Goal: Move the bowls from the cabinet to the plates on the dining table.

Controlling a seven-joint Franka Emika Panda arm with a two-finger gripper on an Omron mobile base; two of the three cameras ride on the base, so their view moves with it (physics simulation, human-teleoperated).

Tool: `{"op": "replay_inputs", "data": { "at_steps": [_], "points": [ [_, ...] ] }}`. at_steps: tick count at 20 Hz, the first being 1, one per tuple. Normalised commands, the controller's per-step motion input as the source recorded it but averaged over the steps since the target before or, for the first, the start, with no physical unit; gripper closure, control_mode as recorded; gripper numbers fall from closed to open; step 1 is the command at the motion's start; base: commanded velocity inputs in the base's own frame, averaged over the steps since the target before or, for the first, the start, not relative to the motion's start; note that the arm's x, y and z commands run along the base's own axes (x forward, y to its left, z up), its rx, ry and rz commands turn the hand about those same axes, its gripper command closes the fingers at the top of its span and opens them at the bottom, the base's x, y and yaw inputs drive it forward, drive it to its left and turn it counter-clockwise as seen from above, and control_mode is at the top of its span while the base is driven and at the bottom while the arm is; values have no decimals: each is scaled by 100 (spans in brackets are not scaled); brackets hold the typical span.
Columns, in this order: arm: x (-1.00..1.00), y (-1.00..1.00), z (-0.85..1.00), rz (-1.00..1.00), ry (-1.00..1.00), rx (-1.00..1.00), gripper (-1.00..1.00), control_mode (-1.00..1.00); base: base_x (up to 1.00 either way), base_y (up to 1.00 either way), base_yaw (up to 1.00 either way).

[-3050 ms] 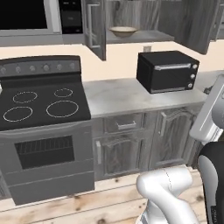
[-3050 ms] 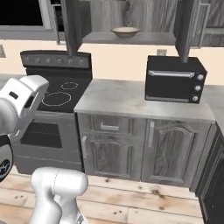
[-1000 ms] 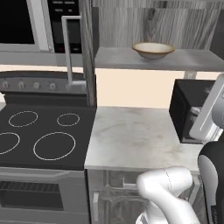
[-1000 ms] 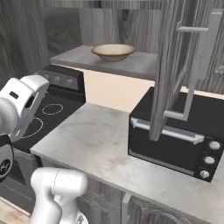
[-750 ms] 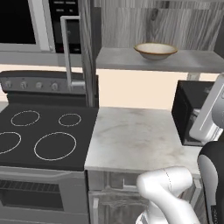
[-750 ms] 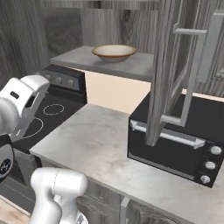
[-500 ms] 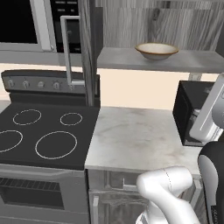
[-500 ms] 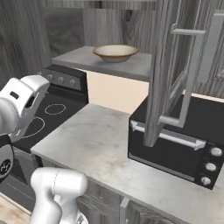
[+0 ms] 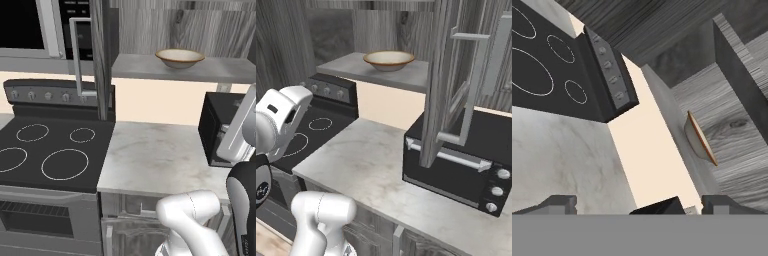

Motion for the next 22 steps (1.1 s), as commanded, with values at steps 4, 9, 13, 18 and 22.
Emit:
{"op": "replay_inputs", "data": {
  "at_steps": [4, 9, 13, 18, 22],
  "points": [
    [0, 0, 0, 0, 0, 0, -100, -100, 0, 0, 0],
    [0, 2, -1, 0, 0, -1, -100, -100, 0, 0, 0],
    [0, 0, 0, 1, 0, -1, -100, -100, 0, 0, 0],
    [0, 0, 3, 0, 0, -1, -100, -100, 0, 0, 0],
    [0, -5, 12, 0, -4, -1, -100, -100, 0, 0, 0]
  ]
}}
